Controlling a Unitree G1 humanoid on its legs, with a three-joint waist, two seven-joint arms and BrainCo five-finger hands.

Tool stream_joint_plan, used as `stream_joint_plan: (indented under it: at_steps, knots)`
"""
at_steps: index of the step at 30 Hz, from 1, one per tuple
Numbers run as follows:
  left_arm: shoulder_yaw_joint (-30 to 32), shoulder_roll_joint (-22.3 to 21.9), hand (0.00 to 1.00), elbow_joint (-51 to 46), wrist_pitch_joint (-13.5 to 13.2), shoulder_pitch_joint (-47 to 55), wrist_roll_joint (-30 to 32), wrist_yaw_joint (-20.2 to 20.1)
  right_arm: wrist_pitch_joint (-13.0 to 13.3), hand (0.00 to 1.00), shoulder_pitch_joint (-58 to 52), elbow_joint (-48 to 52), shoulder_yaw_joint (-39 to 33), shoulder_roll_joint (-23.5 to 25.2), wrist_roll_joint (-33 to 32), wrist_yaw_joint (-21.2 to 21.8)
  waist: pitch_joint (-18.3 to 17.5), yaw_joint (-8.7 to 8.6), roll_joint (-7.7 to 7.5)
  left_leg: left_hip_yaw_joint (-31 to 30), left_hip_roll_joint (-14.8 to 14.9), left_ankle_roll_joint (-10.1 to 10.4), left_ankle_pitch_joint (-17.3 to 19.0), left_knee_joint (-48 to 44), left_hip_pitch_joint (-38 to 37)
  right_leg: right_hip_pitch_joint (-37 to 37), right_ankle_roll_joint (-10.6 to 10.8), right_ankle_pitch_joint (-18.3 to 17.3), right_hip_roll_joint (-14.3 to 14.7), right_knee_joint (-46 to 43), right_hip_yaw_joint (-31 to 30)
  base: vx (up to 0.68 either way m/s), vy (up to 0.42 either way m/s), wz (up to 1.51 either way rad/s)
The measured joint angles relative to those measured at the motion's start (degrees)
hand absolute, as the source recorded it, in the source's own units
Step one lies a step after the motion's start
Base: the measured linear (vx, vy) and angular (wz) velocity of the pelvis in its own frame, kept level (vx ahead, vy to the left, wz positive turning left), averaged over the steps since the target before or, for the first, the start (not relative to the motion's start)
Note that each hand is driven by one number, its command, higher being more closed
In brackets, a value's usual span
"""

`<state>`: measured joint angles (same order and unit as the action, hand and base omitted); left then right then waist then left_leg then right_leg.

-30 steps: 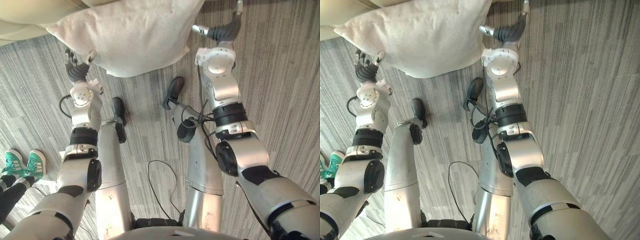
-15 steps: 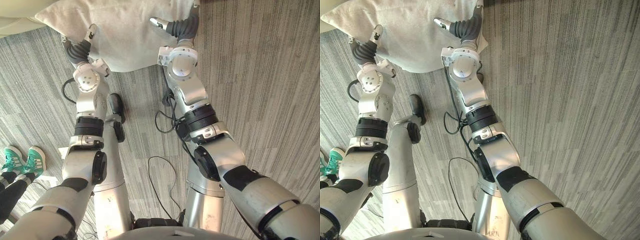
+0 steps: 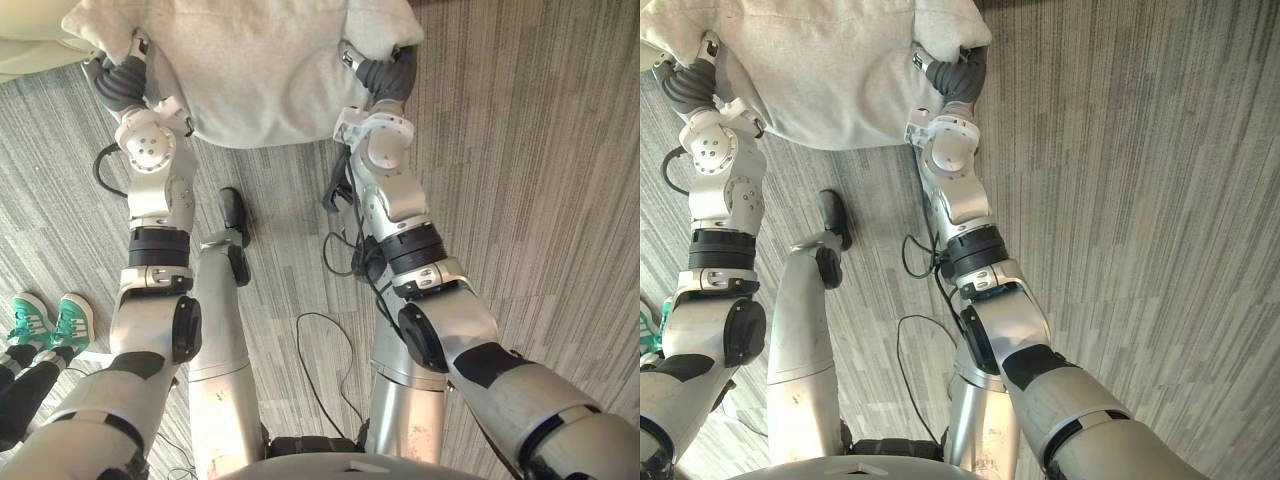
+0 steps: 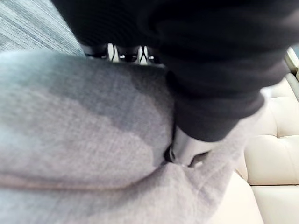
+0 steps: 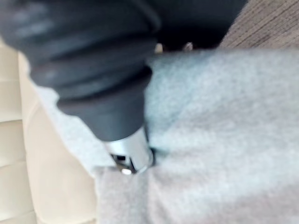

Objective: Pick up cushions and gather them together orderly.

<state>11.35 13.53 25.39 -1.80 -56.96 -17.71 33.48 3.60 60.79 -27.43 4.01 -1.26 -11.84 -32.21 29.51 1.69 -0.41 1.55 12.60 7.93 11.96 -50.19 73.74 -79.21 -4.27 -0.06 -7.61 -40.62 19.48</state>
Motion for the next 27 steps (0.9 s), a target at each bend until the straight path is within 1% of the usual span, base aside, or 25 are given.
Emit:
stream_joint_plan:
  at_steps: [3,5,6,9,12,15,18,19,20,21,23,25,26,27]
  knots:
    - [-0.26,-0.58,1.0,-2.95,-0.94,1.55,-0.06,-0.06,0.03,1.0,-1.62,1.0,0.0,-0.04,-0.07,0.86,0.0,0.0,0.0,0.14,-0.05,-0.09,-0.18,0.83,-1.3,1.47,-0.81,0.57,0.27,1.04,0.04,0.0,-0.09,-0.01]
    - [-0.26,-1.12,1.0,-4.78,-1.37,2.61,-0.1,-0.07,0.05,1.0,-2.89,2.63,0.05,-0.04,-0.08,1.06,0.0,0.0,0.0,0.23,-0.13,-0.04,-0.32,1.29,-1.81,2.0,-0.93,0.74,0.28,1.44,0.05,0.0,-0.083,0.0]
    - [-0.46,-1.79,1.0,-6.51,-1.88,3.8,-0.09,-0.07,0.07,1.0,-4.21,4.22,0.04,-0.04,-0.08,1.13,0.0,0.08,0.0,0.26,-0.19,-0.07,-0.39,1.56,-2.67,2.88,-0.94,0.77,0.3,1.73,0.07,0.0,-0.094,0.0]
    - [-1.54,-2.89,1.0,-9.14,-2.21,6.36,-0.05,-0.09,0.12,1.0,-5.76,5.39,-0.04,-0.38,-0.08,1.61,-0.02,-0.04,0.02,0.35,-0.37,-0.13,-0.6,2.86,-5.54,5.7,-0.82,0.89,0.42,2.87,0.12,0.0,-0.109,0.0]
    - [-2.75,-3.94,1.0,-12.48,-3.26,9.73,0.42,-0.16,0.47,1.0,-9.78,9.98,0.08,-0.36,0.04,2.05,-0.03,-0.03,0.02,0.4,-0.41,-0.21,-0.93,4.75,-9.03,9.25,-0.56,1.15,0.84,4.73,0.24,0.0,-0.088,-0.02]
    - [-5.22,-6.13,1.0,-15.23,-3.66,14.41,2.31,-0.51,1.01,1.0,-15.33,12.81,0.03,-0.42,0.87,2.69,-0.05,0.02,0.04,1.62,-0.34,-0.67,-0.82,7.5,-16.05,15.69,-0.63,1.09,0.84,6.61,0.2,0.01,-0.071,-0.02]
    - [-8.45,-8.81,1.0,-19.26,-4.71,21.7,3.4,-1.59,1.24,1.0,-25.47,19.69,0.38,-0.36,2.46,3.6,-0.45,0.1,0.15,2.64,-0.27,-1.2,-0.19,10.07,-25.3,24.71,-0.71,0.53,1.04,9.15,0.19,0.01,-0.049,-0.06]
    - [-9.14,-9.34,1.0,-19.65,-4.97,23.17,3.53,-1.88,1.28,1.0,-27.37,20.75,0.47,-0.35,2.96,3.94,-0.85,0.11,0.11,2.9,-0.27,-1.24,0.03,10.56,-26.52,26.11,-0.71,0.51,1.09,9.61,0.16,0.02,-0.026,-0.06]
    - [-10.23,-10.12,1.0,-20.65,-5.38,26.96,4.47,-2.74,1.31,1.0,-31.89,23.26,0.85,-0.37,3.28,4.72,-3.11,0.06,0.22,3.25,-0.29,-1.3,0.23,11.3,-28.53,27.65,-0.69,0.52,1.19,10.54,0.14,0.01,-0.007,-0.06]
    - [-10.76,-10.56,1.0,-21.2,-5.53,28.93,4.48,-3.26,1.33,1.0,-34.39,24.66,1.02,-0.37,3.31,5.44,-3.8,0.09,0.37,3.42,-0.3,-1.43,0.41,11.65,-29.77,28.98,-0.69,0.52,1.31,11.09,0.12,0.05,0.004,-0.1]
    - [-11.79,-11.64,1.0,-22.46,-5.7,34.42,4.66,-4.66,1.47,1.0,-41.31,28.45,2.31,-0.38,3.37,6.25,-4.18,0.12,0.65,3.86,-0.2,-1.54,1.1,12.85,-35.45,34.85,-0.51,0.64,1.91,13.12,0.04,0.07,0.023,-0.11]
    - [-13.21,-12.76,1.0,-22.62,-5.71,40.59,5.59,-5.93,1.52,1.0,-48.98,31.41,3.07,-0.4,3.5,8.34,-7.86,0.39,0.64,4.81,-0.24,-1.78,1.69,14.41,-39.02,38.14,-0.26,0.77,2.22,14.92,-0.13,0.08,0.033,-0.1]
    - [-13.76,-13.0,1.0,-22.64,-5.71,42.95,5.6,-6.57,1.52,1.0,-51.44,32.26,3.3,-0.54,3.96,8.81,-9.02,0.39,0.9,5.02,-0.24,-1.89,1.78,15.05,-40.72,39.99,0.03,0.98,2.53,15.77,-0.15,0.11,0.034,-0.12]
    - [-14.24,-13.47,1.0,-22.97,-5.68,46.17,5.6,-7.69,1.52,1.0,-55.13,34.08,3.53,-0.7,4.85,10.19,-9.9,0.44,1.36,5.37,-0.18,-1.67,2.13,15.76,-43.59,42.88,0.16,1.03,2.92,16.83,-0.28,0.11,0.03,-0.12]
